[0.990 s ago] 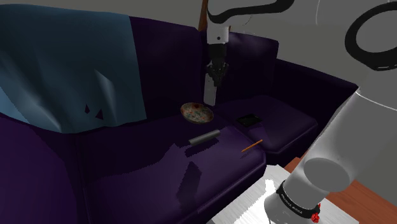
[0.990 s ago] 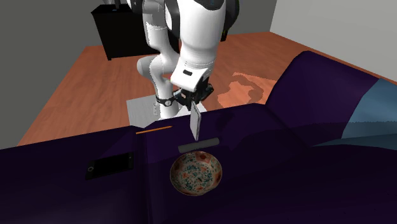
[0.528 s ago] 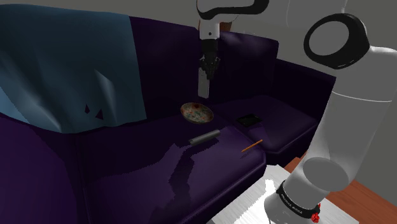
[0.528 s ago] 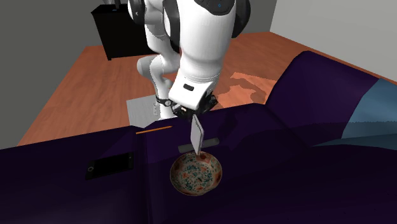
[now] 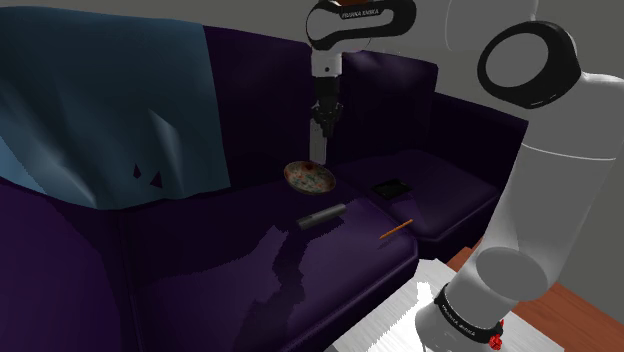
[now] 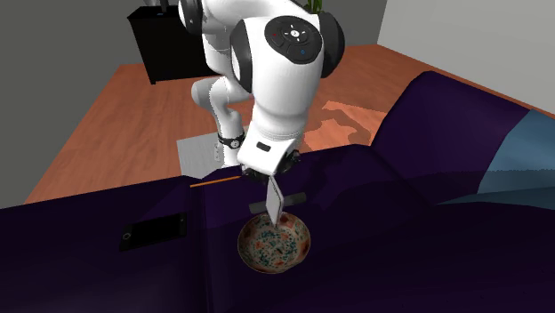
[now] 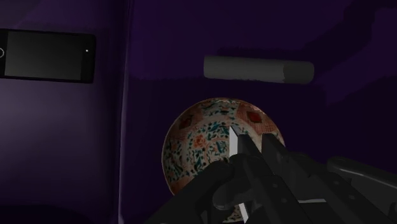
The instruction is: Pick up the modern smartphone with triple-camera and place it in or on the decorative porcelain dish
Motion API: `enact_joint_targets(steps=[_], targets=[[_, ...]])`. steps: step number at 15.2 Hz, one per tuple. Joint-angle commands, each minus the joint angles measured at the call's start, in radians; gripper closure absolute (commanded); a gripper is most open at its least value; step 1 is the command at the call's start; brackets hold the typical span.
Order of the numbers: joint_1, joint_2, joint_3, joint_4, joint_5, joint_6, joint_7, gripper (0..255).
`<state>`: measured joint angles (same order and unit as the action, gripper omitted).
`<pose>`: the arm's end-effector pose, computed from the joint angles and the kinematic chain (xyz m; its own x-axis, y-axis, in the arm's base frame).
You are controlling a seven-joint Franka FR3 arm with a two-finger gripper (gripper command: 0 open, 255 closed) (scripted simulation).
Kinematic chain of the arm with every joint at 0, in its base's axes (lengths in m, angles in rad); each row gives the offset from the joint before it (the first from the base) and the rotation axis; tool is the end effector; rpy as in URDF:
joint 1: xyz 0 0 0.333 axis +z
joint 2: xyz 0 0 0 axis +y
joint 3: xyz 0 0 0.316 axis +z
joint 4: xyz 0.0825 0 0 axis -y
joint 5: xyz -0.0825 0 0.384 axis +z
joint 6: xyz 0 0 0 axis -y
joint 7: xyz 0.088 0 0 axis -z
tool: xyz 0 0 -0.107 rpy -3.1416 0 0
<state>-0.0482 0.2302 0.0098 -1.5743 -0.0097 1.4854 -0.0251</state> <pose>0.5946 -0.0244 0.4840 0.9494 -0.0117 -0.3138 -0.0126 -0.9999 -0.0007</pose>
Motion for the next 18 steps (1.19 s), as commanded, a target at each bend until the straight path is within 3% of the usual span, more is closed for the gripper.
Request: enact_joint_targets(steps=[1,11,18], targets=[[0.0,0.004,0.0,-0.019,0.0,0.024,0.001,255],[0.0,0.023,0.0,-0.128,0.0,0.151,0.002,255],[0.0,0.025,0.0,-0.132,0.0,0.158,0.002,255]])
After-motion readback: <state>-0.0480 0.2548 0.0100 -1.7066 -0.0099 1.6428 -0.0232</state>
